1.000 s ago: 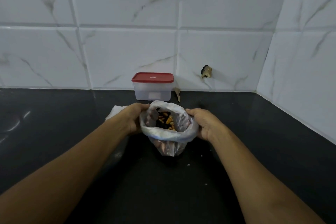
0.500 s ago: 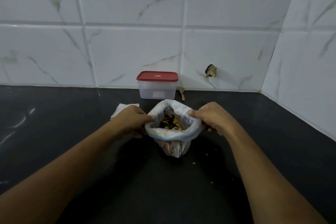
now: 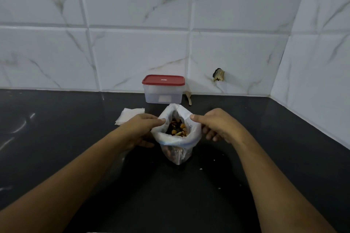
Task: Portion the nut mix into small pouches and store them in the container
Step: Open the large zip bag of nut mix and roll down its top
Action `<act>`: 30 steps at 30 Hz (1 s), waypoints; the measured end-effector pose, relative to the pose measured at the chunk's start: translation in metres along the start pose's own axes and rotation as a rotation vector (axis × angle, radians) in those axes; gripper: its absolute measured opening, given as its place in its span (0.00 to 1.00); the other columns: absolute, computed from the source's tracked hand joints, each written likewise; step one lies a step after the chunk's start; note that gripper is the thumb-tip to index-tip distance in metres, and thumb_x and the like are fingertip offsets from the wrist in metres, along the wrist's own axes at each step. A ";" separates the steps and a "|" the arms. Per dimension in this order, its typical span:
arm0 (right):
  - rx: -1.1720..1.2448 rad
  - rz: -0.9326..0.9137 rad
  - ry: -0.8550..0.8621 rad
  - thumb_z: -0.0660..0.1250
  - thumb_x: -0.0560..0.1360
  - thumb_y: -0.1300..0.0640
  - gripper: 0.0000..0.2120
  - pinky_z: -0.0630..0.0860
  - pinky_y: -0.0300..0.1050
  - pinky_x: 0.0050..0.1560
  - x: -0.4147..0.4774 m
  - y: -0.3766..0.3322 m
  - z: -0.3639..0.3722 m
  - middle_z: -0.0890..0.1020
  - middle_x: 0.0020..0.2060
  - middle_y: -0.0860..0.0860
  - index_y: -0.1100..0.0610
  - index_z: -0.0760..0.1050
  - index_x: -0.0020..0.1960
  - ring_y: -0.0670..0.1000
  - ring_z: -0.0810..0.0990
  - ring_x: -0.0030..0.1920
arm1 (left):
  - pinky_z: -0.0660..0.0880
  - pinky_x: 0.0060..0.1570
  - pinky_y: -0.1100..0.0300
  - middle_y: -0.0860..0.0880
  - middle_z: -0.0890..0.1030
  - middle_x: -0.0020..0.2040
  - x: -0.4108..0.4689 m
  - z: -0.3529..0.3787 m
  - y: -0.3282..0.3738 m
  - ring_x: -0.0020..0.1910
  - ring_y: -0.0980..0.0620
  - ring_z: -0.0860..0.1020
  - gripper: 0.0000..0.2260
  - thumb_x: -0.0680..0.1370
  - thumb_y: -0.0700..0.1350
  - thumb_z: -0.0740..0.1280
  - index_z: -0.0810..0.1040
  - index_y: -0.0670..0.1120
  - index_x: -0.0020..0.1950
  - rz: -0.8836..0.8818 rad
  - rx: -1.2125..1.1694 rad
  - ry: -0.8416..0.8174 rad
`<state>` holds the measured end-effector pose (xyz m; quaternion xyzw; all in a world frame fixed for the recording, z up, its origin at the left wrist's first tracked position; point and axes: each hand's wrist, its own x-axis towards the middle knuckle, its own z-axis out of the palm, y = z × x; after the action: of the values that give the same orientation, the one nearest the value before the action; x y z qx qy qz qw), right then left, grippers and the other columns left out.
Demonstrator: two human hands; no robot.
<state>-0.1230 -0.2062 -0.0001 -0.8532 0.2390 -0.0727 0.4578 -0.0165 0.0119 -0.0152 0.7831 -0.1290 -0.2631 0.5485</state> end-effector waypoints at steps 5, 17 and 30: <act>0.179 0.035 -0.177 0.73 0.79 0.56 0.12 0.76 0.39 0.26 -0.007 -0.004 -0.001 0.85 0.35 0.57 0.67 0.82 0.52 0.48 0.82 0.29 | 0.79 0.31 0.59 0.41 0.83 0.48 -0.016 -0.005 0.001 0.39 0.49 0.82 0.10 0.80 0.42 0.70 0.79 0.43 0.61 -0.015 0.008 -0.012; 0.742 0.153 -0.204 0.67 0.79 0.69 0.09 0.86 0.49 0.39 -0.009 -0.003 0.020 0.86 0.45 0.62 0.68 0.79 0.58 0.56 0.86 0.41 | 0.80 0.31 0.58 0.41 0.82 0.55 -0.024 0.007 -0.002 0.43 0.49 0.82 0.09 0.82 0.35 0.64 0.80 0.44 0.58 0.059 -0.319 0.056; 0.379 0.046 -0.177 0.70 0.80 0.48 0.17 0.79 0.43 0.30 -0.040 -0.013 0.006 0.86 0.46 0.58 0.61 0.81 0.59 0.49 0.82 0.32 | 0.81 0.36 0.56 0.43 0.85 0.44 -0.044 0.004 0.016 0.40 0.50 0.83 0.07 0.80 0.41 0.69 0.82 0.41 0.56 0.129 -0.168 -0.089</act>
<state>-0.1513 -0.1769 0.0104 -0.7493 0.1994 -0.0306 0.6307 -0.0542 0.0244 0.0104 0.7121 -0.1807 -0.2717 0.6216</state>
